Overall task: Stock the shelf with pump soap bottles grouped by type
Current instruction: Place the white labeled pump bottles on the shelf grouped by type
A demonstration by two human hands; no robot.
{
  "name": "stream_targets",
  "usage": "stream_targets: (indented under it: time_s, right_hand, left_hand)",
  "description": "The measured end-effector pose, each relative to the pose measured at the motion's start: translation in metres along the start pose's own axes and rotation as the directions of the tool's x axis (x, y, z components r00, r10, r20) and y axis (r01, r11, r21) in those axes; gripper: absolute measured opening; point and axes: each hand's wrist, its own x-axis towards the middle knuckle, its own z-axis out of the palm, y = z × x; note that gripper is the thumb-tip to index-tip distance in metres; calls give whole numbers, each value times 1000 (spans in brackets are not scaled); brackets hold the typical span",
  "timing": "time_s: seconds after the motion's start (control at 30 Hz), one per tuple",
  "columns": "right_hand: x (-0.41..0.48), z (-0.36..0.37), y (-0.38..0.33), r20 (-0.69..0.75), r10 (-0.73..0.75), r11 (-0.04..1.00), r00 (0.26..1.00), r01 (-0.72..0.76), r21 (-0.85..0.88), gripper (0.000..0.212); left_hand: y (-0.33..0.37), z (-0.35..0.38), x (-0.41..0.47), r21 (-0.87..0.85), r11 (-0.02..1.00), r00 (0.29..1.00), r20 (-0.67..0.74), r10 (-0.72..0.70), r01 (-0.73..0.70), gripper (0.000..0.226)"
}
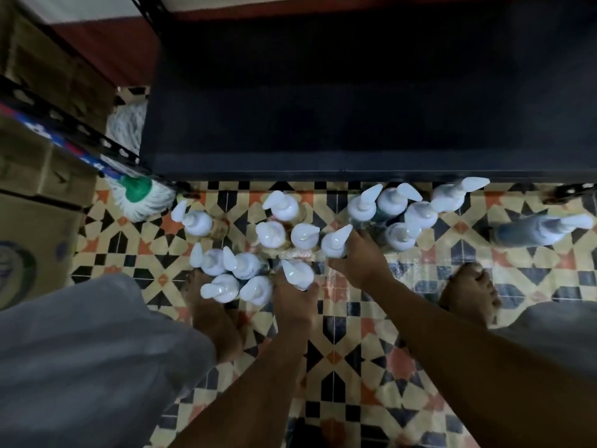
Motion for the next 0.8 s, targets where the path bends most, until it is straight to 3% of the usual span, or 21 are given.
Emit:
stream_targets:
  time_s: [0.13,0.27,0.37,0.5,0.6,0.8]
  right_hand:
    - [-21,-28,-11,-49,-4,991,999,11,135,49]
    - [-42,-69,-21,33,17,984,999,-22,177,78]
    - [-60,-107,-43,37,-19,981,999,12,193,57]
    - [-94,-160,-84,-38,-62,944,997,71,323,46]
    - [-121,-192,-125,-124,-125,892,984,166,421,35]
    - [-163,-234,-207,-197,-247,705,949,315,635,30]
  left_hand:
    - [10,-15,-9,-83,996,992,124,-13,23,47]
    - [30,-49,-23,-223,975,966,248,76,-20,50]
    - [49,-74,-26,-264,961,955,252,156,-87,77]
    - [103,-130,-48,-381,909,926,255,279,-169,58]
    - [147,-175,-66,-538,828,899,270,346,-157,44]
    - [216,-259,-111,-778,610,803,265,534,-149,38]
